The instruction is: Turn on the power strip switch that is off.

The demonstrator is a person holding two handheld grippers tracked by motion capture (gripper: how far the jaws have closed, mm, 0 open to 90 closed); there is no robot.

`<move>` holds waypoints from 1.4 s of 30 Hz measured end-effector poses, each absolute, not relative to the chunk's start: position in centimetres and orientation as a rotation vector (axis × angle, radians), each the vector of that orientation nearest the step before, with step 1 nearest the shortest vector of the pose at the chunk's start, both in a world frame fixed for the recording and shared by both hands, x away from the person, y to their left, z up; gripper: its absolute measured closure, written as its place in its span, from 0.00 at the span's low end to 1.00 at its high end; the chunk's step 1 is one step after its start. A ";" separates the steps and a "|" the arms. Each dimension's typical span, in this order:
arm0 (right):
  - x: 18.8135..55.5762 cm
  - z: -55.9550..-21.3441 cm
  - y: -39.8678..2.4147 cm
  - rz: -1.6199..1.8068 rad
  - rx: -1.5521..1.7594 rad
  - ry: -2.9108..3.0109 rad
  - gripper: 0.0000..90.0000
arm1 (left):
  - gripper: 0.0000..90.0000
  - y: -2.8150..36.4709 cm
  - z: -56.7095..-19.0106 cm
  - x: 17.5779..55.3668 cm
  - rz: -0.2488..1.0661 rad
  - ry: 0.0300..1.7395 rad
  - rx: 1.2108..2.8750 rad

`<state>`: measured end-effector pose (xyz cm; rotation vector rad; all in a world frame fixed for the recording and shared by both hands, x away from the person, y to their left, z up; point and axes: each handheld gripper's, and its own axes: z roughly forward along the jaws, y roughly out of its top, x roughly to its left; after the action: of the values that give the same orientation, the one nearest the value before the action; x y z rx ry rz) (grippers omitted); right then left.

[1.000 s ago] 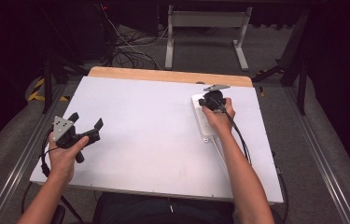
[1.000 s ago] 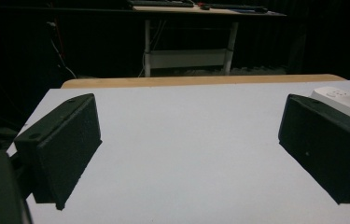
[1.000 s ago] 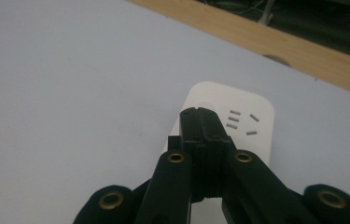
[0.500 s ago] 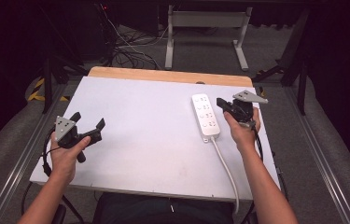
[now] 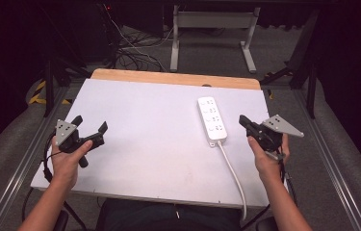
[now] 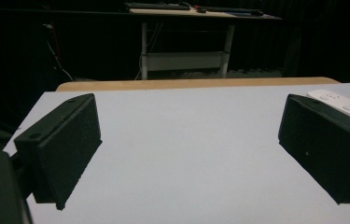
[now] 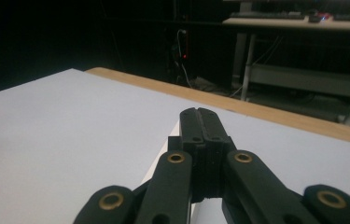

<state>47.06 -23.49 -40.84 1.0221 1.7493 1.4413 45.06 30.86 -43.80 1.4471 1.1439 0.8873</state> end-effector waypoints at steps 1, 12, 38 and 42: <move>46.6 -41.1 -23.7 1.447 1.009 1.720 1.00 | 0.07 30.8 -43.8 45.1 0.888 1.143 1.448; 47.3 -42.0 -24.1 1.499 1.051 1.592 0.40 | 0.07 31.0 -43.8 45.0 0.886 1.148 1.436; 47.3 -41.9 -24.0 1.495 1.075 1.561 0.05 | 0.07 30.9 -43.7 44.7 0.892 1.136 1.438; 47.3 -41.9 -24.0 1.495 1.073 1.563 0.05 | 0.07 30.9 -43.7 44.7 0.893 1.135 1.438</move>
<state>47.30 -23.97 -41.94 1.0731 1.5626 1.4948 44.70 30.92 -43.65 1.4379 1.1354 0.8929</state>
